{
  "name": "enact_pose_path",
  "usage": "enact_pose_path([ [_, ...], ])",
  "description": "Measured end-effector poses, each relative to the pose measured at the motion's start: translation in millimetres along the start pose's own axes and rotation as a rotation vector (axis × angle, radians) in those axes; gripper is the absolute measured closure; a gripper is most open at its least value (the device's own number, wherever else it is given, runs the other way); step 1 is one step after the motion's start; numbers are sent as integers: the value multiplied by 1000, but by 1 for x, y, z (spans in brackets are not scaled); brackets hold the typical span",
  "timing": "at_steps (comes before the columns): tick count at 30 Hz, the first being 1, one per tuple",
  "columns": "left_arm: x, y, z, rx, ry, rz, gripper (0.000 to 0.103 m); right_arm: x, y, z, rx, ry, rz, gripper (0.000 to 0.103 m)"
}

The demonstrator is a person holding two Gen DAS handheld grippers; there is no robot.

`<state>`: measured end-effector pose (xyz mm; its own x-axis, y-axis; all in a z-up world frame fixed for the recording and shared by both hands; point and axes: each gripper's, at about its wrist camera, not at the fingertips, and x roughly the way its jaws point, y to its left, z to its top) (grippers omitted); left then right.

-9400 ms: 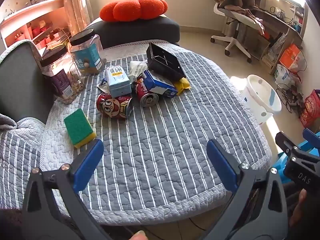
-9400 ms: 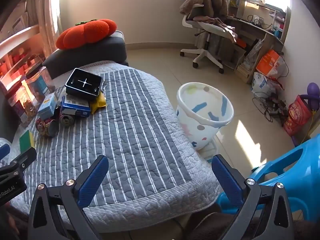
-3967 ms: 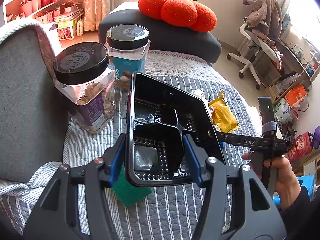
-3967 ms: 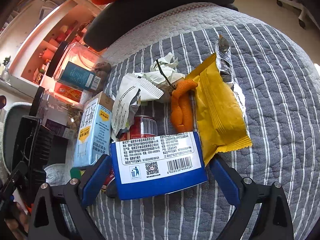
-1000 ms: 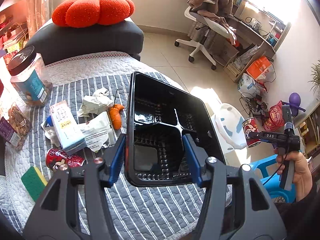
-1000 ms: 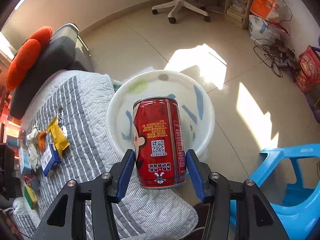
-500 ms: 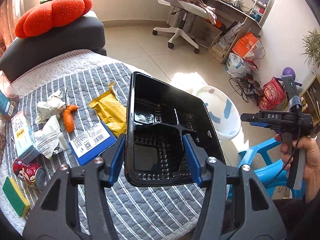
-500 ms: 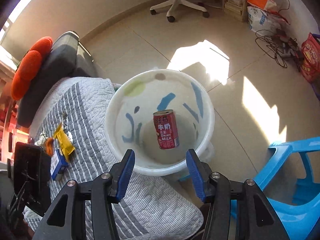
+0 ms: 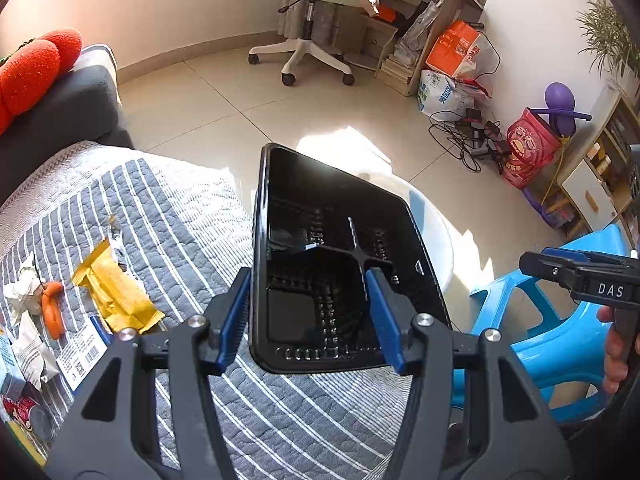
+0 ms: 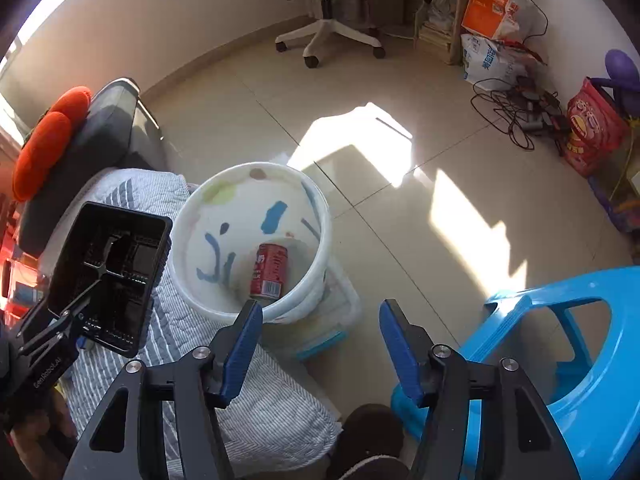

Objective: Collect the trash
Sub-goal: 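Lower the black tray into the white bucket and open the left gripper, then grasp the red cartoon can with the left gripper while the right gripper grasps the blue box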

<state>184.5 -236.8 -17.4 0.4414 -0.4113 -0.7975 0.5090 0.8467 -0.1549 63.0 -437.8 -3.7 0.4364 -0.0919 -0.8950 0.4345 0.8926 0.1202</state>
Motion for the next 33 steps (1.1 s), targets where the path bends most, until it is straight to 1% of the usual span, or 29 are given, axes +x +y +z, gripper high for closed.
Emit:
enact_pose_path([
  [4, 16, -14, 8, 19, 10, 15, 45, -1, -18, 0, 35, 3, -13, 39],
  [8, 24, -21, 13, 27, 7, 17, 45, -3, -27, 0, 50, 5, -17, 39],
  [9, 25, -22, 14, 31, 6, 15, 41, -4, -28, 0, 50, 4, -17, 38],
  [10, 25, -24, 15, 35, 7, 19, 30, -5, -28, 0, 50, 2, -17, 38],
  [11, 24, -25, 16, 34, 0, 33, 25, -5, -29, 0, 50, 0, -18, 38],
  [12, 22, -24, 15, 32, -10, 46, 20, -6, -30, 0, 49, -3, -19, 37],
  [14, 19, -22, 15, 30, -2, 47, 17, -9, -29, 0, 48, -8, -18, 35],
  [15, 18, -20, 16, 26, 8, 62, 11, -9, -29, 0, 48, -11, -18, 35],
  [16, 16, -17, 15, 24, 7, 76, 7, -10, -28, 0, 48, -13, -17, 35],
  [18, 8, -12, 12, 32, -2, 82, 6, -11, -26, -1, 47, -16, -14, 34],
  [21, -4, -2, 7, 45, 1, 104, 1, -14, -20, -1, 40, -19, -9, 34],
  [23, -12, 5, 1, 46, 4, 114, 1, -15, -15, 0, 31, -23, -7, 33],
  [28, -38, 40, -14, -14, 19, 117, 1, -15, 0, 0, 4, -23, -4, 30],
  [33, -64, 78, -36, -64, 36, 158, 1, -16, 24, 1, -29, -23, 6, 29],
])
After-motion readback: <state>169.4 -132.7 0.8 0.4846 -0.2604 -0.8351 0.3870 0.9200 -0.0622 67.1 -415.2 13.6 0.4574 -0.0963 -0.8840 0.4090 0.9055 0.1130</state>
